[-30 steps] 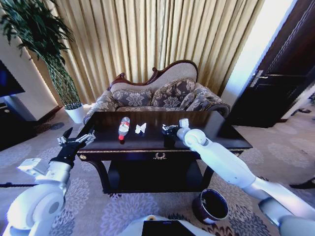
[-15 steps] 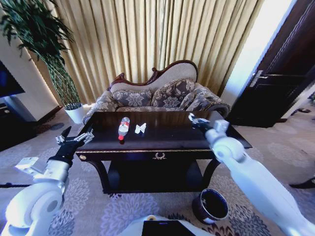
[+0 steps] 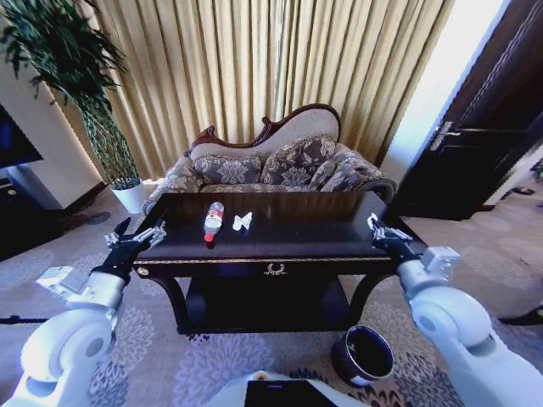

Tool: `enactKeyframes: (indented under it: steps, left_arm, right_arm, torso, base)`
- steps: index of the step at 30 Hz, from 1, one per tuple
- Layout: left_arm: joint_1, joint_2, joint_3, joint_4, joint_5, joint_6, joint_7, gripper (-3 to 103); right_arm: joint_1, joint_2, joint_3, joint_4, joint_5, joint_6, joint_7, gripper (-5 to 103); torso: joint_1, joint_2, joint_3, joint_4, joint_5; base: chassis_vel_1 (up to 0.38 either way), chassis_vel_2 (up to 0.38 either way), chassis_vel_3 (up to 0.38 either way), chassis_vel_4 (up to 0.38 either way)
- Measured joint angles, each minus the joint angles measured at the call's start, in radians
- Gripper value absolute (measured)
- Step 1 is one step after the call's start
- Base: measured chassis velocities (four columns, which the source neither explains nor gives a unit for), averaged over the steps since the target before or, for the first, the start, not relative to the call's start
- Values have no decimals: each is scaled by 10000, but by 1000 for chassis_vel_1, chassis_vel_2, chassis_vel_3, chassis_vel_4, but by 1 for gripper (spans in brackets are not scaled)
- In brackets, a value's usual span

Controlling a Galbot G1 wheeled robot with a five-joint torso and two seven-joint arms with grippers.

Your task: Move to the front of the table and place the trash on the table into the trash bin.

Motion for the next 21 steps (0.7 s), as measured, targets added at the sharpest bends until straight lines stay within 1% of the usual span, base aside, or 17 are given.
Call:
enactKeyframes:
  steps: [5,10,21]
  left_arm:
    - [-26,1,15,-35,0,6,15,100]
    - [-16,25,-178,-69,-41,7,85,100]
    - [15,-37,-216,-125,-66,7,141,100]
  right_arm:
    - [16,10,-63,77,0,0,21,1]
    - [-59,77,-131,117,0,95,62,1]
    - [-149,121,-257,202,-115,155,63,1]
  torso:
    - [1,-1,1,2,0]
    - [3,-3,3,2,0]
    - [1,-1,1,-1,0]
  base:
    - [0,0,0,0]
    - [47,-37,-50,47]
    - [135,-126,-134,129]
